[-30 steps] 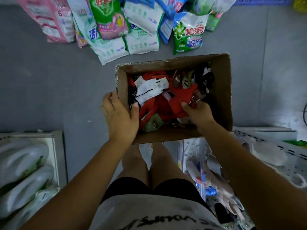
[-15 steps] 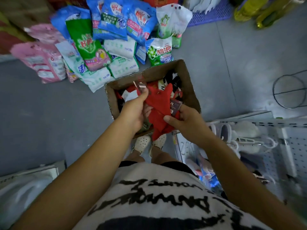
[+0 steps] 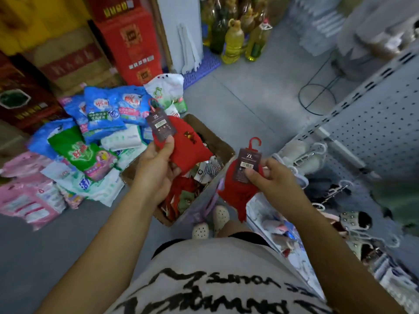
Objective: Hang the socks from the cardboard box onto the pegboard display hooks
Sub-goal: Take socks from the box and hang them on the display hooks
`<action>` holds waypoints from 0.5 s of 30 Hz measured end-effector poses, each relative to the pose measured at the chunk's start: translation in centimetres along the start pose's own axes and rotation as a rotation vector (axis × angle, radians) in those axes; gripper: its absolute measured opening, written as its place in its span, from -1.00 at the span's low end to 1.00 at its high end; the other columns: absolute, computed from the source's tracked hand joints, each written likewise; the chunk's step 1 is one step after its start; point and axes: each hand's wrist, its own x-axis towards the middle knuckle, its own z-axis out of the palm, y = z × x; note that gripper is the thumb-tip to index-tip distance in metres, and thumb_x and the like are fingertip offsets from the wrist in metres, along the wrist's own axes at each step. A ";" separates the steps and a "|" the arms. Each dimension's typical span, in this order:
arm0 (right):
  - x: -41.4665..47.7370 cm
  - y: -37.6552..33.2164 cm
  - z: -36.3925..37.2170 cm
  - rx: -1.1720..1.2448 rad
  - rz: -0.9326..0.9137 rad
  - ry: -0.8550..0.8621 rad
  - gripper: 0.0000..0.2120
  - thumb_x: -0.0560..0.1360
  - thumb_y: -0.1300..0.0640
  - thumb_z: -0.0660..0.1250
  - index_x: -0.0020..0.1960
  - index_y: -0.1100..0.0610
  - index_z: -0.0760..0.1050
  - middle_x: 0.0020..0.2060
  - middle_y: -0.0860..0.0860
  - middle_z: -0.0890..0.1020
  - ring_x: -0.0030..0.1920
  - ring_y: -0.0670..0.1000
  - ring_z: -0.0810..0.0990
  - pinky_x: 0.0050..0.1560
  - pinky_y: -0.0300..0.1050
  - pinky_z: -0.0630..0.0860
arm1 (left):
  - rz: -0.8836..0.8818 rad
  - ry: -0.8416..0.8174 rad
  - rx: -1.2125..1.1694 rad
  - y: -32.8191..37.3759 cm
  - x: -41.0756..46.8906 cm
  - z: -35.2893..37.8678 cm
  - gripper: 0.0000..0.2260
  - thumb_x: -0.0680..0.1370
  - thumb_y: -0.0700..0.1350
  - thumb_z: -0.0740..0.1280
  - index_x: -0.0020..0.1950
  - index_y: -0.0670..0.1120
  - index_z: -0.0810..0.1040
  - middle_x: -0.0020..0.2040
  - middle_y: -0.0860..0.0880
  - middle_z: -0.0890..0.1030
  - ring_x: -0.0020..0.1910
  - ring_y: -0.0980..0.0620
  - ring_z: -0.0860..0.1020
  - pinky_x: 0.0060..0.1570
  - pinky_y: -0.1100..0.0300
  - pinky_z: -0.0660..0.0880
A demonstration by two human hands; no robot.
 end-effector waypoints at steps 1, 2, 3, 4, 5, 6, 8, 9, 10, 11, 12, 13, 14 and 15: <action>-1.0 -0.2 -0.4 0.027 -0.009 0.038 -0.86 0.56 0.18 0.41 0.07 0.21 0.54 -0.16 0.03 0.76 -0.11 -0.02 0.74 -0.07 -0.15 0.64 | 0.020 -0.041 0.041 0.2 -0.6 0.6 -0.70 0.69 -0.07 0.24 0.42 -0.05 0.48 0.23 -0.12 0.68 0.07 -0.04 0.65 0.06 -0.05 0.64; -2.0 -0.5 -0.8 0.069 -0.021 0.074 -0.82 0.56 0.17 0.41 0.08 0.27 0.53 -0.14 0.09 0.76 -0.10 0.01 0.74 -0.05 -0.13 0.64 | 0.033 -0.078 0.066 0.4 -1.2 1.3 -0.74 0.69 -0.06 0.24 0.38 -0.02 0.51 0.14 -0.08 0.71 -0.01 -0.02 0.67 0.00 -0.05 0.64; -3.0 -0.9 -1.2 0.121 -0.036 0.106 -0.78 0.56 0.17 0.40 0.10 0.31 0.53 -0.12 0.13 0.75 -0.09 0.02 0.74 -0.06 -0.15 0.64 | 0.039 -0.118 0.078 0.5 -1.9 2.0 -0.78 0.70 -0.05 0.24 0.32 0.01 0.53 0.04 -0.03 0.73 -0.12 0.01 0.68 -0.08 -0.03 0.64; -3.9 -1.2 -1.6 0.169 -0.051 0.134 -0.77 0.57 0.18 0.39 0.12 0.32 0.53 -0.10 0.15 0.75 -0.10 0.03 0.73 -0.08 -0.18 0.64 | 0.042 -0.160 0.085 0.7 -2.5 2.7 -0.81 0.70 -0.04 0.24 0.28 0.01 0.55 -0.05 -0.01 0.73 -0.21 0.02 0.67 -0.17 0.01 0.63; -4.9 -1.5 -2.0 0.208 -0.067 0.159 -0.78 0.57 0.17 0.38 0.12 0.31 0.54 -0.10 0.15 0.75 -0.10 0.03 0.73 -0.10 -0.20 0.64 | 0.048 -0.202 0.086 0.7 -3.1 3.4 -0.80 0.70 -0.04 0.24 0.27 -0.01 0.55 -0.10 0.00 0.72 -0.28 0.03 0.65 -0.27 0.11 0.58; -5.8 -1.9 -2.4 0.239 -0.082 0.181 -0.80 0.58 0.17 0.37 0.12 0.28 0.56 -0.10 0.13 0.75 -0.10 0.02 0.74 -0.12 -0.22 0.63 | 0.053 -0.243 0.084 0.7 -3.7 4.1 -0.78 0.70 -0.05 0.23 0.30 -0.05 0.55 -0.10 -0.01 0.72 -0.29 0.04 0.66 -0.35 0.14 0.59; -7.5 -2.3 -3.2 0.282 -0.116 0.227 -0.85 0.60 0.16 0.36 0.10 0.22 0.58 -0.12 0.08 0.76 -0.13 -0.03 0.74 -0.16 -0.29 0.61 | 0.043 -0.322 0.084 0.7 -4.9 5.4 -0.73 0.70 -0.06 0.23 0.35 -0.11 0.54 0.01 -0.05 0.74 -0.16 0.06 0.70 -0.20 0.07 0.70; -8.3 -2.4 -3.7 0.295 -0.134 0.249 -0.86 0.60 0.14 0.35 0.09 0.19 0.59 -0.13 0.06 0.76 -0.15 -0.05 0.74 -0.18 -0.31 0.59 | 0.034 -0.355 0.085 0.5 -5.6 6.0 -0.71 0.69 -0.06 0.24 0.36 -0.13 0.55 0.06 -0.07 0.73 -0.07 0.05 0.71 -0.02 0.00 0.68; -9.0 -2.6 -4.1 0.303 -0.151 0.275 -0.86 0.60 0.11 0.36 0.08 0.17 0.60 -0.14 0.05 0.76 -0.17 -0.06 0.73 -0.21 -0.32 0.58 | 0.027 -0.380 0.092 0.3 -6.2 6.7 -0.71 0.69 -0.06 0.24 0.36 -0.13 0.56 0.10 -0.09 0.73 -0.02 0.02 0.70 0.08 -0.03 0.64; -9.9 -2.6 -4.7 0.307 -0.164 0.304 -0.84 0.59 0.07 0.36 0.07 0.15 0.61 -0.14 0.05 0.76 -0.18 -0.07 0.73 -0.25 -0.33 0.57 | 0.024 -0.405 0.102 0.1 -6.8 7.3 -0.73 0.69 -0.07 0.24 0.32 -0.12 0.58 0.11 -0.10 0.73 0.01 0.01 0.70 0.11 -0.05 0.63; -10.7 -2.5 -5.2 0.312 -0.172 0.330 -0.83 0.59 0.03 0.37 0.07 0.13 0.62 -0.13 0.05 0.76 -0.19 -0.06 0.74 -0.28 -0.33 0.57 | 0.023 -0.433 0.111 -0.3 -7.4 8.0 -0.75 0.69 -0.07 0.23 0.28 -0.11 0.61 0.10 -0.10 0.73 0.02 0.00 0.71 0.09 -0.05 0.65; -11.6 -2.3 -5.8 0.323 -0.177 0.352 -0.81 0.58 0.00 0.38 0.07 0.10 0.63 -0.12 0.06 0.76 -0.17 -0.04 0.75 -0.29 -0.31 0.57 | 0.022 -0.461 0.116 -0.8 -8.0 8.8 -0.77 0.70 -0.08 0.23 0.24 -0.10 0.62 0.10 -0.10 0.73 0.03 -0.01 0.71 0.07 -0.04 0.66; -12.5 -2.1 -6.5 0.338 -0.182 0.373 -0.80 0.57 -0.02 0.39 0.08 0.08 0.65 -0.09 0.06 0.76 -0.14 -0.01 0.75 -0.28 -0.30 0.58 | 0.024 -0.487 0.127 -1.3 -8.7 9.5 -0.77 0.70 -0.09 0.23 0.23 -0.10 0.63 0.10 -0.11 0.73 0.05 -0.02 0.71 0.05 -0.05 0.66; -13.5 -1.7 -7.2 0.342 -0.192 0.397 -0.80 0.56 -0.05 0.39 0.08 0.04 0.66 -0.08 0.05 0.76 -0.12 -0.01 0.75 -0.25 -0.29 0.59 | 0.033 -0.510 0.150 -1.9 -9.5 10.2 -0.77 0.69 -0.09 0.23 0.25 -0.10 0.62 0.11 -0.12 0.73 0.08 -0.05 0.71 0.07 -0.07 0.66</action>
